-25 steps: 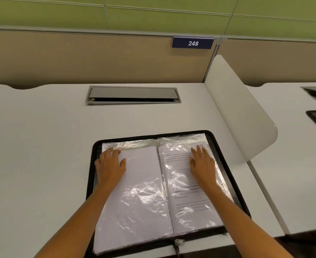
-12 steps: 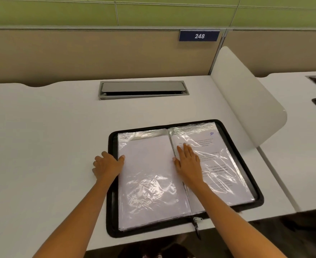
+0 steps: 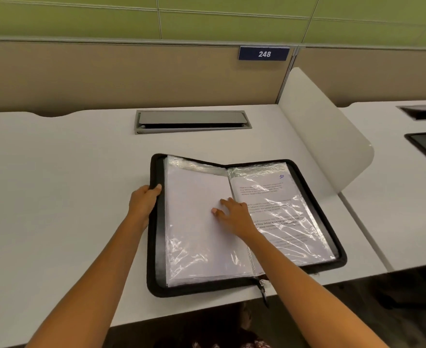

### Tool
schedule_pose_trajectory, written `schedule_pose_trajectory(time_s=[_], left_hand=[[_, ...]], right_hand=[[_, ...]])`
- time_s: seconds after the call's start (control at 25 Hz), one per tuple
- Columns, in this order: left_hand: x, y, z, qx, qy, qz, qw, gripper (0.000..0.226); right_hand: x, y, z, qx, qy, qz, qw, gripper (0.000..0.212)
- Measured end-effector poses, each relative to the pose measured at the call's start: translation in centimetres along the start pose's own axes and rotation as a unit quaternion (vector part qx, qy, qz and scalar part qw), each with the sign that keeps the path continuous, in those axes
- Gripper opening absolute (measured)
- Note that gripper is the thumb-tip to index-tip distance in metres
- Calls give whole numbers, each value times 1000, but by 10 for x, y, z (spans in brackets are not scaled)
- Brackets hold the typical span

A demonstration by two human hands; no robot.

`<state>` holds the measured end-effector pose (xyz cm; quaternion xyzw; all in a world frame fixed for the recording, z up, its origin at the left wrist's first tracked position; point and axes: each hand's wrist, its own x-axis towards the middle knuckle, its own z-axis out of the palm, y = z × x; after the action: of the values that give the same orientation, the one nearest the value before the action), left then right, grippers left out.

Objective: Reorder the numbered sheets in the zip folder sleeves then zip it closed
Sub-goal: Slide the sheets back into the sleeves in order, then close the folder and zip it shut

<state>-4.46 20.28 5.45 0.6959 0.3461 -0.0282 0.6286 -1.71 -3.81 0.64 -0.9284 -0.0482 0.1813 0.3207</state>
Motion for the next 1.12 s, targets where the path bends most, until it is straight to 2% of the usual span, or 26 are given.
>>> schedule_pose_trajectory(time_s=[0.08, 0.2, 0.32, 0.52, 0.64, 0.8, 0.92, 1.0, 1.12], left_hand=[[-15, 20, 4, -37, -14, 25, 999, 42], [-34, 48, 4, -67, -76, 28, 994, 38], [-46, 68, 8, -66, -123, 65, 988, 38], [-53, 96, 26, -33, -68, 120, 990, 45], [-55, 112, 41, 10, -36, 134, 990, 50], [-68, 139, 92, 10, -34, 171, 985, 52], [-83, 145, 141, -26, -59, 176, 982, 45], [-89, 141, 171, -41, -105, 156, 981, 48], [-92, 126, 199, -42, -183, 118, 975, 51]], right_hand=[[2, -7, -7, 63, -9, 23, 998, 58], [8, -15, -14, 89, -30, 27, 995, 62], [19, -26, -16, 175, -72, 30, 981, 66], [37, -51, -25, 153, -135, -3, 979, 65], [43, -61, -36, 175, -101, -9, 979, 52], [32, -75, -79, 323, -60, -17, 944, 31], [17, -74, -130, 398, -35, -17, 916, 41], [10, -63, -162, 421, -27, -6, 907, 50], [8, -30, -192, 411, -17, 33, 911, 61]])
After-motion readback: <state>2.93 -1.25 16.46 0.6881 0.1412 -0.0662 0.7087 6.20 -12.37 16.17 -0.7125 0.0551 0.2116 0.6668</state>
